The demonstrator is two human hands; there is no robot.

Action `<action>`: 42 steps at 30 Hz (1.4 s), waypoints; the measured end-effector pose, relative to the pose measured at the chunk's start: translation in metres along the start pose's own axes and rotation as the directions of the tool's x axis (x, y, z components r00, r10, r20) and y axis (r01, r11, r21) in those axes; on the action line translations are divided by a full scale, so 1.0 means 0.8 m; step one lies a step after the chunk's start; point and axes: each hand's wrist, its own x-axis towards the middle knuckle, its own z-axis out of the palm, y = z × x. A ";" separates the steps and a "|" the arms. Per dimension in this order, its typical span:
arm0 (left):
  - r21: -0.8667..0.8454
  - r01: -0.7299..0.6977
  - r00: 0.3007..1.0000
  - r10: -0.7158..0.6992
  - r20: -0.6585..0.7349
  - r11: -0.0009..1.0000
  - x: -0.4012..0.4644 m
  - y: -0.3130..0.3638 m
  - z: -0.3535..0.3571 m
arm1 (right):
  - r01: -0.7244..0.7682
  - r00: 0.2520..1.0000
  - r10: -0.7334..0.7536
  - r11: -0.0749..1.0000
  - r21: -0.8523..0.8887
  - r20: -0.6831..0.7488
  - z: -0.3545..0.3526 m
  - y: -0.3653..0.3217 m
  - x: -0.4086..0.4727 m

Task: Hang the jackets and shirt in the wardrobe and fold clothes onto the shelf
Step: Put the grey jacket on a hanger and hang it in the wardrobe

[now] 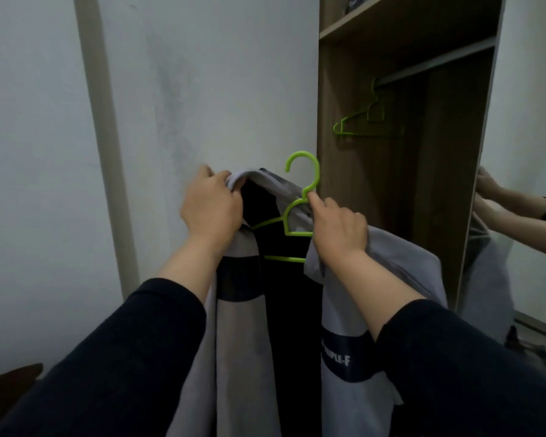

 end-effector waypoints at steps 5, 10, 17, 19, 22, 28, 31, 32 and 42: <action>-0.147 -0.056 0.884 0.118 0.453 0.987 -0.024 0.016 0.020 | -0.293 0.955 0.297 0.944 0.151 0.000 -0.009 0.019 0.021; -0.292 -0.047 0.904 0.165 0.394 0.955 -0.041 0.000 0.043 | -0.282 0.957 0.289 0.925 0.253 0.007 -0.013 0.033 0.025; -0.038 -0.186 0.852 0.181 0.492 0.982 -0.031 0.023 0.067 | -0.163 0.980 0.196 0.865 0.475 -0.020 -0.021 0.033 0.015; -0.062 -0.136 0.886 0.149 0.439 0.989 -0.025 0.031 0.068 | -0.125 0.982 0.182 0.833 0.539 -0.054 -0.019 0.042 0.015; -0.071 -0.108 0.917 0.127 0.379 0.992 -0.013 0.046 0.072 | -0.081 0.959 0.229 0.784 0.616 -0.166 -0.017 0.054 0.014; -0.158 0.053 0.911 0.017 0.412 0.986 0.009 0.065 0.080 | -0.059 0.908 0.290 0.804 0.592 -0.303 -0.024 0.058 0.008; -0.121 0.135 0.911 -0.075 0.404 0.983 0.014 0.065 0.087 | -0.084 0.990 0.117 0.940 0.330 -0.079 -0.024 0.064 -0.001; -0.115 0.142 0.913 -0.085 0.399 0.983 0.014 0.065 0.092 | -0.087 0.996 0.092 0.966 0.243 -0.012 -0.021 0.066 -0.004; -0.351 -0.327 0.927 0.371 0.063 0.877 -0.016 0.056 0.172 | -0.241 0.927 0.280 0.954 0.176 -0.250 -0.008 0.111 0.026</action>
